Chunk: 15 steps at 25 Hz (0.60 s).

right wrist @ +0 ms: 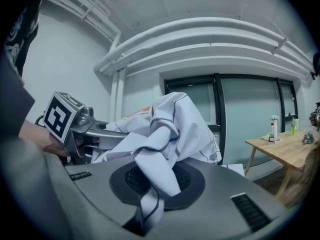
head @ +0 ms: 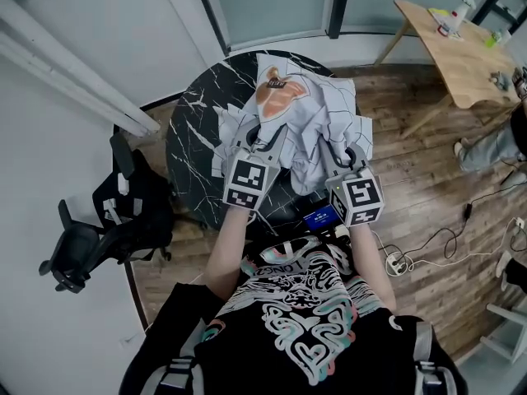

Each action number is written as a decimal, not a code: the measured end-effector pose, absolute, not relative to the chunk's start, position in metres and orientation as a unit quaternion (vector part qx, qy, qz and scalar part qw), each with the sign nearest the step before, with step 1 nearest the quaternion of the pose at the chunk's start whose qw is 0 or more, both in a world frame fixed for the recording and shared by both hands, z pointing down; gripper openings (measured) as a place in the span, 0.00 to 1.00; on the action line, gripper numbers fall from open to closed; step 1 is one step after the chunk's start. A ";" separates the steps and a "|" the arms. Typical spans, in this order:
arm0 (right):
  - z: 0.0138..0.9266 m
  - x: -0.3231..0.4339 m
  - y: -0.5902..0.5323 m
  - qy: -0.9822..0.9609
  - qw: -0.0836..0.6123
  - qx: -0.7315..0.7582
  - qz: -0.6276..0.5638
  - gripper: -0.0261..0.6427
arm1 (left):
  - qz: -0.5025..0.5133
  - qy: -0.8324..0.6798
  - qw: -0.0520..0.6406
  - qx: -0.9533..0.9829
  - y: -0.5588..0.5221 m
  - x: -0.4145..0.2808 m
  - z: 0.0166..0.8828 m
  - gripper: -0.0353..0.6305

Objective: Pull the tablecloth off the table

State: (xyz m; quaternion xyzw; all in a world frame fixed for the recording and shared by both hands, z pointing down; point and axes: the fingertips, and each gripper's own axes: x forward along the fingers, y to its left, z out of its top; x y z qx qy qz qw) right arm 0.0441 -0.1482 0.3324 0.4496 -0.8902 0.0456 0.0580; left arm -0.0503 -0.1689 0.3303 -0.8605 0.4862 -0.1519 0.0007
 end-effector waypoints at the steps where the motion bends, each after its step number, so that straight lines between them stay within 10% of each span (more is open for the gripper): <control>1: 0.332 0.044 -0.149 -0.891 0.060 0.448 0.044 0.11 | -0.152 0.487 0.001 -0.860 -0.169 -0.050 0.330 0.25; 15: 0.337 0.041 -0.153 -0.895 0.067 0.439 0.042 0.11 | -0.158 0.493 -0.003 -0.856 -0.170 -0.053 0.334 0.25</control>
